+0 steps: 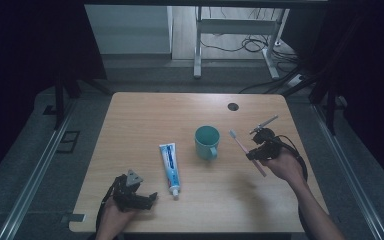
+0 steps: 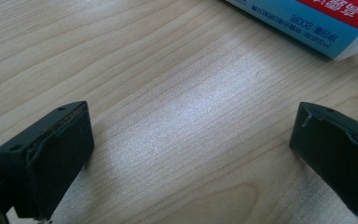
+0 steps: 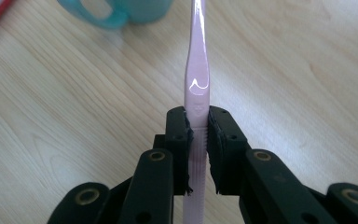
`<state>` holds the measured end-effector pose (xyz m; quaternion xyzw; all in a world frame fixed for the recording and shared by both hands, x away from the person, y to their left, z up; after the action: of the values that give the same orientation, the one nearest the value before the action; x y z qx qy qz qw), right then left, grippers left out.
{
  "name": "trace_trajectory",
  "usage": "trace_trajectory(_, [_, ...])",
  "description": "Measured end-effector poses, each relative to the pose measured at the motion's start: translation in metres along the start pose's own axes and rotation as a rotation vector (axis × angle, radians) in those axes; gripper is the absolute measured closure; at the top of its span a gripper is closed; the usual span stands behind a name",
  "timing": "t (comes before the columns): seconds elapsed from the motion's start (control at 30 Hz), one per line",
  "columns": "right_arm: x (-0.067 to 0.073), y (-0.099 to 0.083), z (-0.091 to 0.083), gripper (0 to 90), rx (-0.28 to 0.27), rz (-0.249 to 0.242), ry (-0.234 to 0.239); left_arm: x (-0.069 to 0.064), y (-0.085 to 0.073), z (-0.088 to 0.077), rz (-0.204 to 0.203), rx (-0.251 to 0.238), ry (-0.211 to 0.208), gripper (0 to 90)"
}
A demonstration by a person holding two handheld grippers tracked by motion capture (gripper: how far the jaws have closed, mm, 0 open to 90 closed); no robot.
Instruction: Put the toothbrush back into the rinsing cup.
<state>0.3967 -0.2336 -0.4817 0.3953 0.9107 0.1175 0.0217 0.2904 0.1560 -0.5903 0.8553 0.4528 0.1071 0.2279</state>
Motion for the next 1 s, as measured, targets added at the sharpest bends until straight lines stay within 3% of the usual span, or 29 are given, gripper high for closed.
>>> trace_trajectory(0.7, [0.019, 0.034, -0.024, 78.3, -0.317, -0.030, 0.036, 0.000, 0.000, 0.000, 0.004, 0.001, 0.001, 0.0])
trace_trajectory(1.0, [0.024, 0.052, -0.029, 78.3, -0.415, -0.024, 0.046, 0.000, 0.000, 0.000, 0.002, 0.000, 0.000, 0.0])
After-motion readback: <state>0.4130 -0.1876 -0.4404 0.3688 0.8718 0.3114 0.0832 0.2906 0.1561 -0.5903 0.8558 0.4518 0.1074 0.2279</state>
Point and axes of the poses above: each handheld gripper's, and its own axes: z roughly forward along the jaws, y roughly out of its top, x roughly to its left, the point moved 6 cm from there along z, roughly forward along the jaws, and after that the axes turned 12 degrees about x, right-handed, at the moved point
